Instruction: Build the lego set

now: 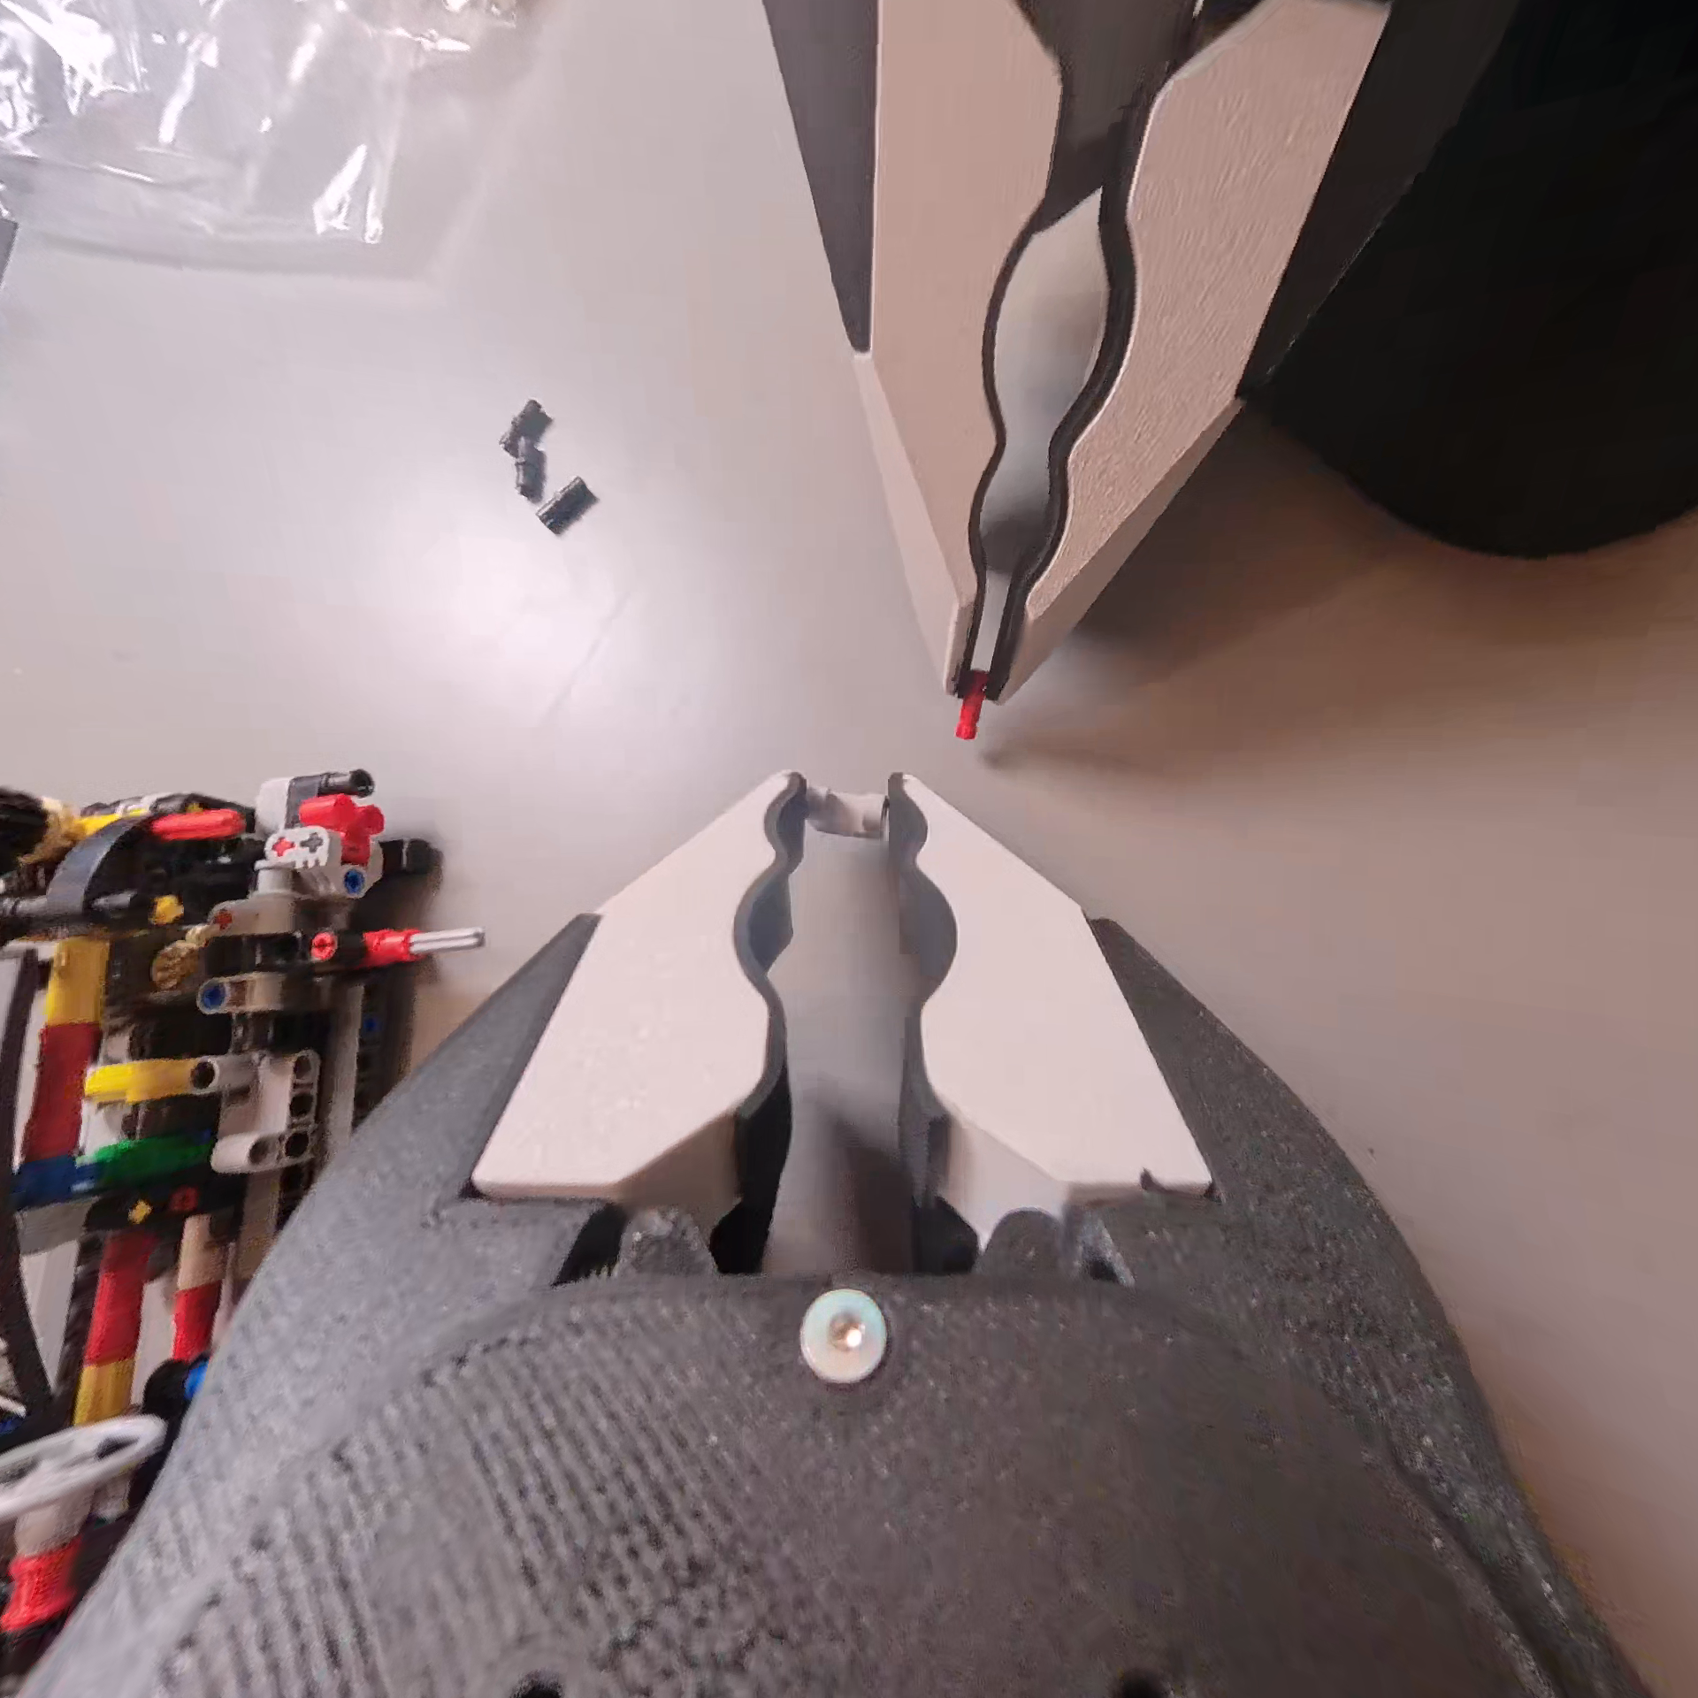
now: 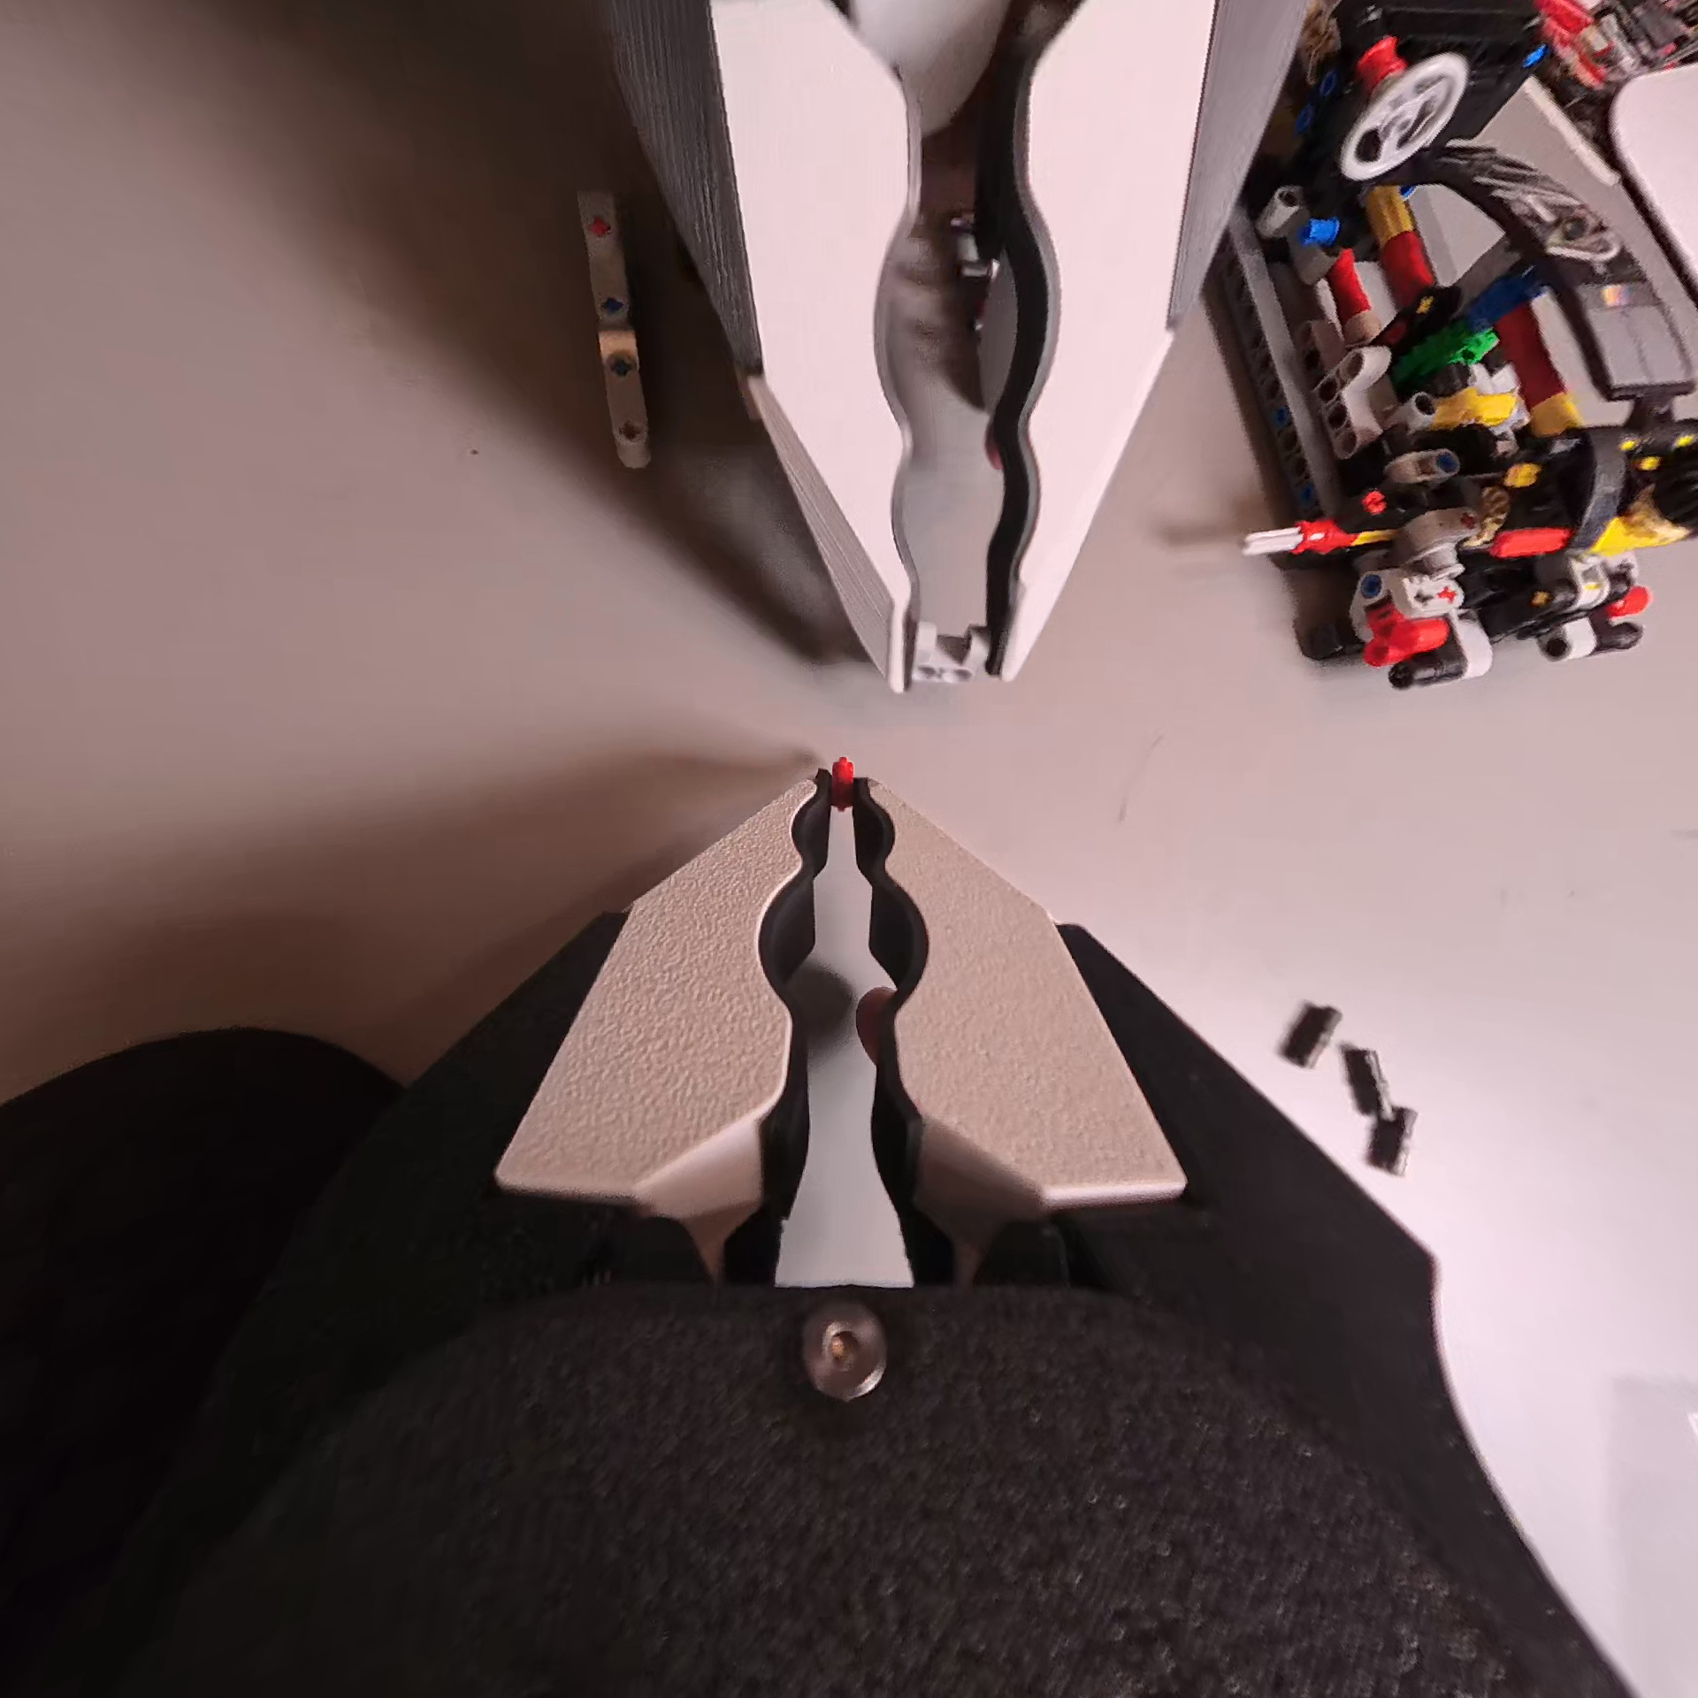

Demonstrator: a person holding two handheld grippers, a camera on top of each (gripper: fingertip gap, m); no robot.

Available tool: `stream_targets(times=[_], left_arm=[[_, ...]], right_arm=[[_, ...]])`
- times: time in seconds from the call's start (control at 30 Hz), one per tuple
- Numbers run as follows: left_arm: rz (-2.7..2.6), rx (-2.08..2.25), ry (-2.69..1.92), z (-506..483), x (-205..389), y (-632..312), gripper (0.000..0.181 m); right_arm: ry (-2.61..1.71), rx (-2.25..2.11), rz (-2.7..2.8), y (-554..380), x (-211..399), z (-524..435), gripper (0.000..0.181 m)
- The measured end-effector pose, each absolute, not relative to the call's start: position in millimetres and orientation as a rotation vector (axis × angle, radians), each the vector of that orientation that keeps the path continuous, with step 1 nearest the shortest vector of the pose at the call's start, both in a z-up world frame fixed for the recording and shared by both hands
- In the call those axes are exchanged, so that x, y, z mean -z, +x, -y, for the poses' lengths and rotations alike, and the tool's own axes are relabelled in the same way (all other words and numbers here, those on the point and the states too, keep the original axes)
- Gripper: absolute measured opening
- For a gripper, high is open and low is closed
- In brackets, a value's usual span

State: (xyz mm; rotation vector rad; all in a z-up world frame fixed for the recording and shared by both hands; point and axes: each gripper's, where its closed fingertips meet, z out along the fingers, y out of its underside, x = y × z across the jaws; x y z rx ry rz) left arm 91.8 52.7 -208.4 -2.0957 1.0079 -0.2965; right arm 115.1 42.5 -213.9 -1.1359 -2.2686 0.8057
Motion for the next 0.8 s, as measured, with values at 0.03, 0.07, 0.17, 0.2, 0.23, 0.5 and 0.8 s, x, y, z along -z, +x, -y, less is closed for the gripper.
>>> stream_targets(times=[0.03, 0.07, 0.17, 0.2, 0.23, 0.5, 0.8], left_arm=[[-0.969, 0.365, -2.073, -46.5, 199.2, 91.5, 0.016], [-0.918, 0.454, -2.038, -38.6, 187.9, 91.7, 0.016], [-0.705, 0.723, -1.925, -13.2, 153.2, 86.5, 0.016], [-0.628, 0.803, -1.895, -4.6, 144.9, 83.5, 0.016], [-0.558, 0.871, -1.868, 3.8, 138.8, 80.4, 0.016], [-0.135, 1.264, -1.623, 38.8, 108.3, 59.6, 0.015], [0.083, 1.676, -1.393, 45.3, 87.2, 65.8, 0.014]], right_arm=[[-1.121, -0.799, 2.248, 110.7, 212.8, -41.4, 0.003], [-1.109, -0.797, 2.237, 107.2, 212.4, -38.9, 0.003], [-1.056, -0.773, 2.208, 95.9, 212.6, -30.9, 0.003], [-1.036, -0.749, 2.213, 93.2, 215.2, -28.5, 0.003], [-1.016, -0.714, 2.229, 91.4, 219.5, -26.5, 0.003], [-0.880, -0.906, 2.010, 75.2, 171.4, -9.2, 0.012], [-0.559, -1.008, 1.632, 57.8, 91.0, 57.5, 0.015]])
